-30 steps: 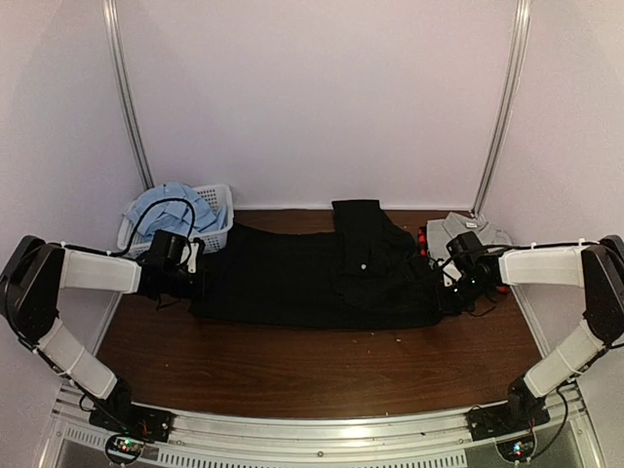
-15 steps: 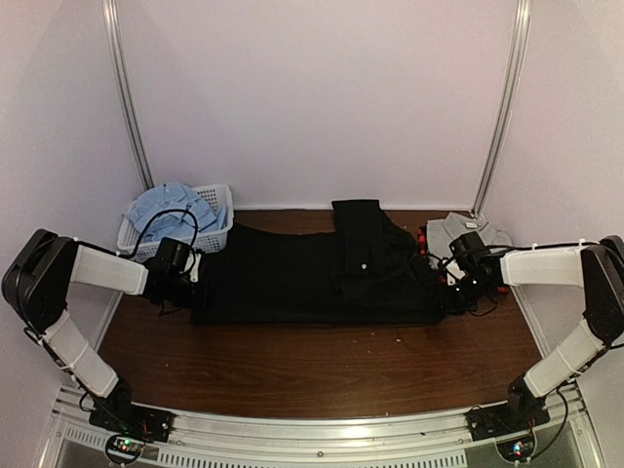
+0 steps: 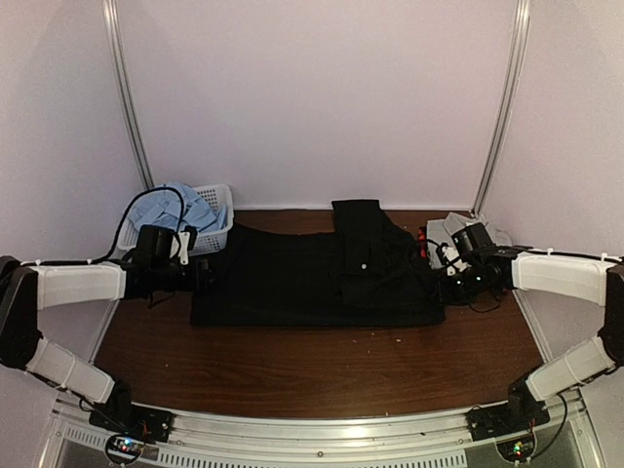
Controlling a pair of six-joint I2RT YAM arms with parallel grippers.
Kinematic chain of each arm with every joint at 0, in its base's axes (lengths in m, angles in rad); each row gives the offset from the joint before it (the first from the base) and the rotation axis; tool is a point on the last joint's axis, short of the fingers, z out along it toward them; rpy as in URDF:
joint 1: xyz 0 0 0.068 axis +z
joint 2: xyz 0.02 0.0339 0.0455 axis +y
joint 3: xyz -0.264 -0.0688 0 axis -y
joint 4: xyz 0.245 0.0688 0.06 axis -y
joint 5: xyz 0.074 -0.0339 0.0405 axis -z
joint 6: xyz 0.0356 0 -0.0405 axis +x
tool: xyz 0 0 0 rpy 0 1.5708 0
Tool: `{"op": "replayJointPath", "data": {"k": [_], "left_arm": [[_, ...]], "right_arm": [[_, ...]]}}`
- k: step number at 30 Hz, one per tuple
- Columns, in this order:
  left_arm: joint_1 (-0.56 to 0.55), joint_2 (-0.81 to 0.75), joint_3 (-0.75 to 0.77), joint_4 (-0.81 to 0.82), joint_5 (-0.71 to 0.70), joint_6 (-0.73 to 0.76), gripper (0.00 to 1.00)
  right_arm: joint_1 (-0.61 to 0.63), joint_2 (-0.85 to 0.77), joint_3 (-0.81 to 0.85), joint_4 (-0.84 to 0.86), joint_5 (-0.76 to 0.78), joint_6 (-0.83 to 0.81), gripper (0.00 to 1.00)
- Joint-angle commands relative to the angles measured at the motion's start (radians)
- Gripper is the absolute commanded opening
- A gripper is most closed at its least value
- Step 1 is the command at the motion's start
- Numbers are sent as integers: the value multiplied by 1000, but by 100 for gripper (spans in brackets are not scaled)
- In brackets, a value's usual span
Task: Fold and stack the long sleeve shirts
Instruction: Move the 1/3-folded shirt to the center of the board.
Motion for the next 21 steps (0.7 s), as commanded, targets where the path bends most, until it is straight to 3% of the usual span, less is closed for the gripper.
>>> {"op": "replayJointPath", "data": {"k": [1, 7, 13, 21], "left_arm": [[-46, -100, -39, 48, 48, -21, 74], [-117, -91, -89, 91, 78, -77, 74], [-145, 72, -96, 163, 80, -103, 72], [-170, 108, -138, 87, 57, -141, 68]], "right_arm": [[87, -17, 16, 44, 23, 36, 37], [139, 66, -5, 133, 27, 63, 34], [140, 145, -50, 184, 45, 104, 32], [143, 126, -137, 125, 101, 238, 36]]}}
